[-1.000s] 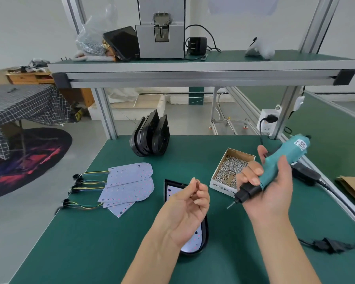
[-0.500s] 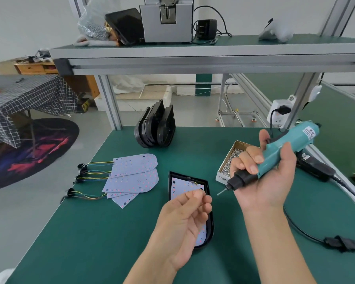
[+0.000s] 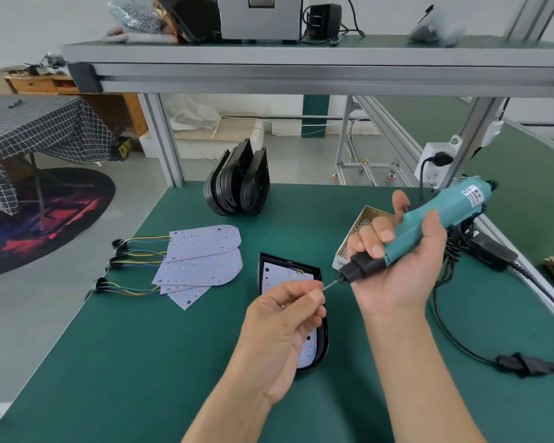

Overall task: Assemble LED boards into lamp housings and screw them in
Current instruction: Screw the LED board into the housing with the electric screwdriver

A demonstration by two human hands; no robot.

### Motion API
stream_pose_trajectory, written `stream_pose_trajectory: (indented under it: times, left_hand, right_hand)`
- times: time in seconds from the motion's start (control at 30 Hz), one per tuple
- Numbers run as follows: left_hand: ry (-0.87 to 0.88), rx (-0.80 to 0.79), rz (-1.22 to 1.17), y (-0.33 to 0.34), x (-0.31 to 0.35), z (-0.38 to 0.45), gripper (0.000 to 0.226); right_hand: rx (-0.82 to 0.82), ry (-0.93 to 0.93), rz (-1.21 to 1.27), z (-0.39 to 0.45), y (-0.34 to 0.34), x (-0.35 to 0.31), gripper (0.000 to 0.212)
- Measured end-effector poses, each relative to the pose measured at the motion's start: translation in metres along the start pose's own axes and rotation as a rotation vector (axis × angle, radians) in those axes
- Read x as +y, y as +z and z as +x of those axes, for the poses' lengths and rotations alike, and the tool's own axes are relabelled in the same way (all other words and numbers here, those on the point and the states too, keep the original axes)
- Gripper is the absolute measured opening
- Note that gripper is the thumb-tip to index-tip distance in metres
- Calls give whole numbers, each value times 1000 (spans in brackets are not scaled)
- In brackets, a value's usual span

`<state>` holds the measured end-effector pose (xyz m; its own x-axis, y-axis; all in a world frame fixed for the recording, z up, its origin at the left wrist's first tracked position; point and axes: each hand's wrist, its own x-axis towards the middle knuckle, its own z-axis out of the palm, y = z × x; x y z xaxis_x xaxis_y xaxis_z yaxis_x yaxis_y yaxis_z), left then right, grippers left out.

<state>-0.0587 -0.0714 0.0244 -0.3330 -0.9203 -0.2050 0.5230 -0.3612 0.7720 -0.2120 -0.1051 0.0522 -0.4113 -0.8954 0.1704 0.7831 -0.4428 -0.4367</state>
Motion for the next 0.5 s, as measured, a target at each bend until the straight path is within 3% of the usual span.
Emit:
stream_pose_trajectory:
  times: [0.27,0.5]
  left_hand:
    - [-32,-71,-65,-1,-1,-4,7]
    - [48,-24,22,-1,-5,-3,15]
  right_hand:
    - [28,2,-4,-6,4,-2,35]
    - [44,-7,-28,-9,6,3,35]
